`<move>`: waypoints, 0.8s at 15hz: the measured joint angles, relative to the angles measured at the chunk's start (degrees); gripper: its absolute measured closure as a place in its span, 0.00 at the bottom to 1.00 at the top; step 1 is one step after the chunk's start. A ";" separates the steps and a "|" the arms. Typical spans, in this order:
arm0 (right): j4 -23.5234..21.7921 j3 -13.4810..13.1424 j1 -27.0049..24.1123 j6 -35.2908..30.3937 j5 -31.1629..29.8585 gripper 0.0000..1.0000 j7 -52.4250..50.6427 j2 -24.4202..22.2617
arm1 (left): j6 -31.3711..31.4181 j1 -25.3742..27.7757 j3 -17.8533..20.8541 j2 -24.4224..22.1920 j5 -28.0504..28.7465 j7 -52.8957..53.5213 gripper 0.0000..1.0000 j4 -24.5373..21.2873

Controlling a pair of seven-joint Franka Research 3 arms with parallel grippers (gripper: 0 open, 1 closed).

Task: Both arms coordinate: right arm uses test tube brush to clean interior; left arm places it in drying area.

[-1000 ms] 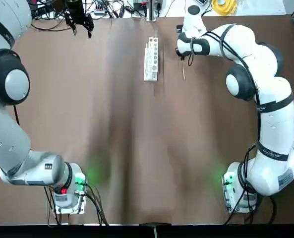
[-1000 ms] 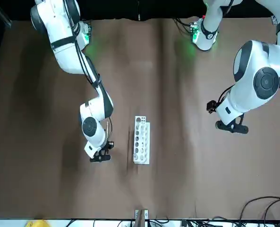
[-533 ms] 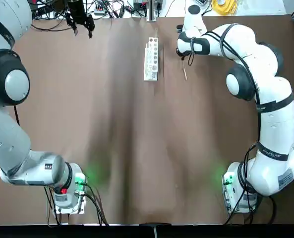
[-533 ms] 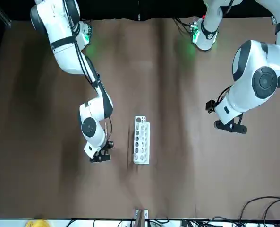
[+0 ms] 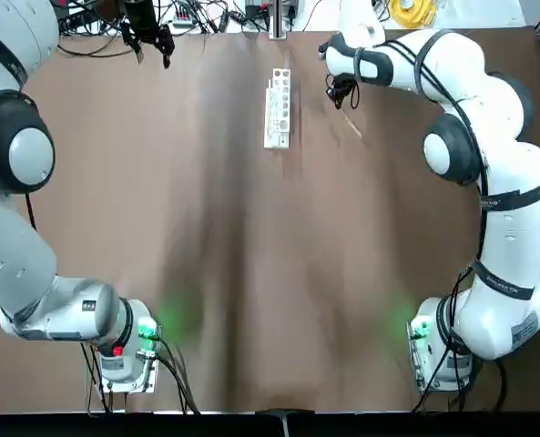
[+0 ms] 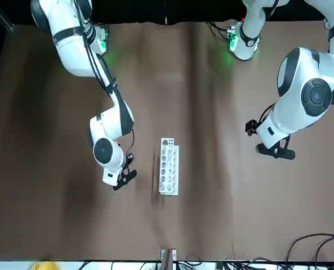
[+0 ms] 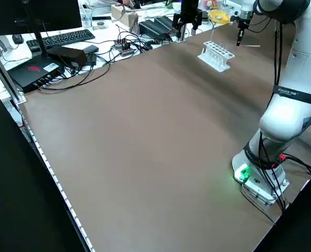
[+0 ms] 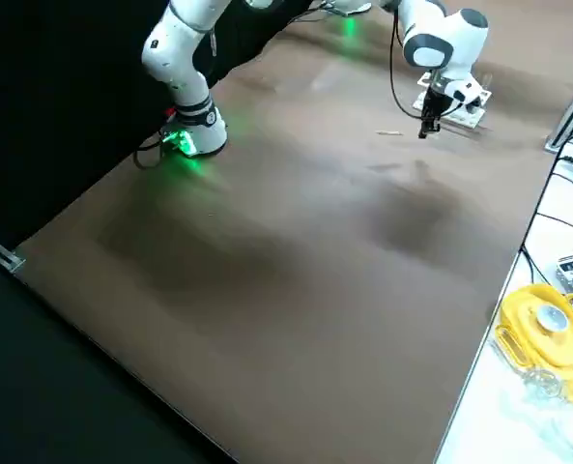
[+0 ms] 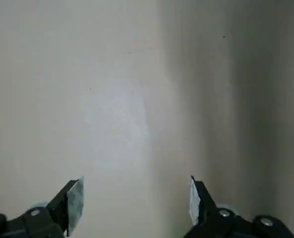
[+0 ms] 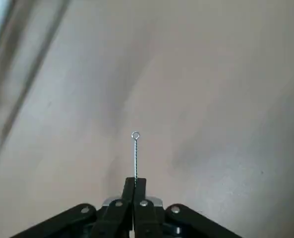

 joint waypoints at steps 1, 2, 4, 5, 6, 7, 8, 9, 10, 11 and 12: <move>0.68 0.02 -0.67 -2.17 1.90 0.98 -3.14 -0.40 | 0.16 0.00 0.00 0.00 0.00 0.01 0.00 0.00; 1.59 0.04 -1.51 -4.08 3.66 0.98 -5.14 -0.73 | 0.22 0.00 0.01 0.00 0.00 0.02 0.00 0.00; 3.87 0.24 -3.26 -6.38 5.65 0.98 -9.55 -1.05 | 0.26 0.04 0.05 0.00 0.00 0.03 0.00 0.01; 4.72 0.50 -3.87 -6.80 6.05 0.98 -13.96 -1.11 | 0.26 0.03 0.04 0.00 0.00 0.04 0.00 0.02; 5.17 0.87 -4.22 -6.86 6.98 0.98 -18.87 -1.13 | 0.26 0.02 -0.01 0.00 0.00 0.05 0.00 0.06; 5.31 1.27 -4.30 -6.86 8.43 0.98 -22.88 -1.12 | 0.26 -0.02 -0.09 -0.01 0.00 0.05 0.00 0.13; 5.32 1.62 -4.27 -6.85 10.25 0.98 -25.78 -1.12 | 0.26 -0.05 -0.24 -0.01 0.00 0.05 0.00 0.20; 5.37 1.92 -4.24 -6.83 11.68 0.98 -28.18 -1.11 | 0.26 -0.09 -0.37 -0.01 0.00 0.05 0.00 0.23; 5.55 2.19 -4.22 -6.80 12.61 0.98 -29.66 -1.11 | 0.26 -0.14 -0.49 -0.01 0.00 0.02 0.00 0.24; 5.83 2.54 -4.25 -6.80 13.70 0.98 -30.59 -1.12 | 0.26 -0.17 -0.61 -0.01 0.00 -0.09 0.00 0.26; 6.09 3.14 -4.43 -6.78 15.00 0.98 -31.88 -1.11 | 0.29 -0.17 -0.72 -0.01 0.00 -0.16 0.00 0.36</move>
